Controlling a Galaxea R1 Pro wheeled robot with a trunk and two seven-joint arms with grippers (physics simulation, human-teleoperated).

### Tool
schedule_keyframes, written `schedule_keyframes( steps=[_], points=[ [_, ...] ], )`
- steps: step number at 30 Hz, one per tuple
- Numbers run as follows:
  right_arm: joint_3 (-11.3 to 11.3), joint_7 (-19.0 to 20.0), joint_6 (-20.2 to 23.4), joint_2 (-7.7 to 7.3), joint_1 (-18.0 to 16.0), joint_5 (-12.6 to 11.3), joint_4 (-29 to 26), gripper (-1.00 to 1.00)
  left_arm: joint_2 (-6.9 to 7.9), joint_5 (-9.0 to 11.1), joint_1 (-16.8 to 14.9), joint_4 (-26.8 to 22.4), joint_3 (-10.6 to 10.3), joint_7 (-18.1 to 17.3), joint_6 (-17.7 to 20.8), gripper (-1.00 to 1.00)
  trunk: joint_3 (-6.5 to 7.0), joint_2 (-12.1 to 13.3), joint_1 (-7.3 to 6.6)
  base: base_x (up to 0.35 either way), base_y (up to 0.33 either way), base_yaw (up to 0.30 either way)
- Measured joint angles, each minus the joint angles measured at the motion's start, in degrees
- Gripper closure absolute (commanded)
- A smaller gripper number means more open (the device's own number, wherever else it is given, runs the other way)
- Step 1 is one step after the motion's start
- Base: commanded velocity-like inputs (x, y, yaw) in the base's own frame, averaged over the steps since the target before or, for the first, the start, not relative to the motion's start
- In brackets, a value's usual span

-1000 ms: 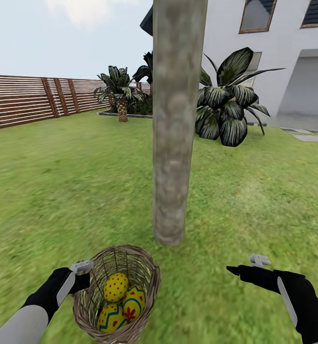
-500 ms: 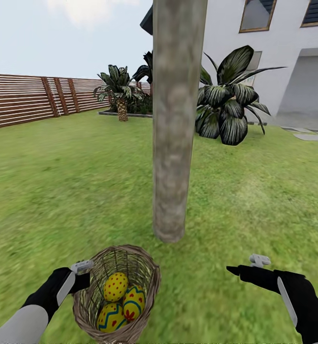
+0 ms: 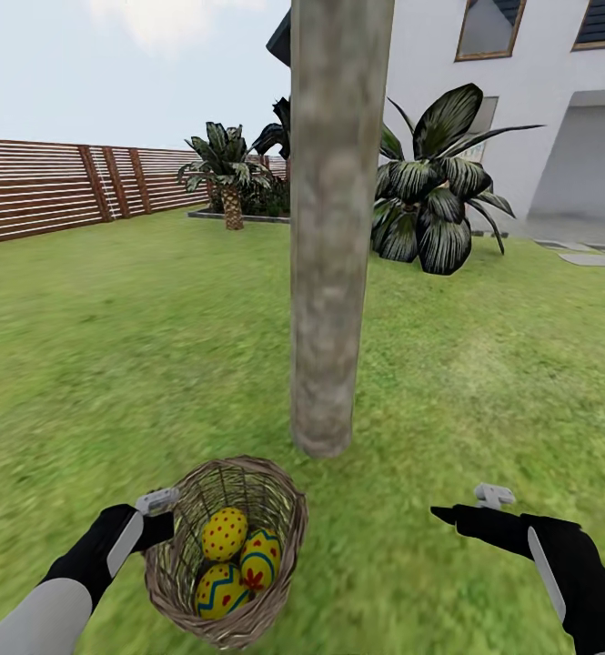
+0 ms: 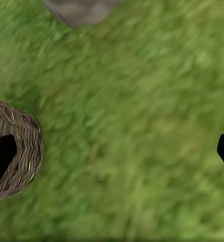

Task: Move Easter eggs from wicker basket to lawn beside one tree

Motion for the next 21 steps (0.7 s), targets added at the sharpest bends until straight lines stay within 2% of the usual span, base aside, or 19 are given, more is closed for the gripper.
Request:
schedule_keyframes(
  steps=[11,12,13,21],
  points=[
    [0.00,0.02,-1.06,0.00,-0.03,-0.08,0.09,-1.00,0.07,-0.40,-0.02,0.06,0.28,-0.52,0.09,1.00,0.00,0.00,0.00,0.000,0.000,0.000],
    [0.00,0.02,-1.06,0.00,0.00,-0.08,0.09,-1.00,0.07,-0.49,0.01,0.02,0.32,-0.59,0.09,-1.00,0.00,0.00,0.01,0.000,0.000,0.000],
    [0.00,0.02,-1.06,0.00,-0.02,-0.07,0.09,-1.00,0.09,-2.89,0.04,1.79,0.34,0.28,0.30,-1.00,-0.02,0.02,0.02,0.000,0.000,0.000],
    [0.00,0.01,-1.06,0.00,-0.01,-0.07,0.09,-1.00,0.23,-2.83,0.03,1.78,0.34,0.28,0.29,-1.00,-0.01,0.02,0.02,0.000,0.000,0.000]
  ],
)
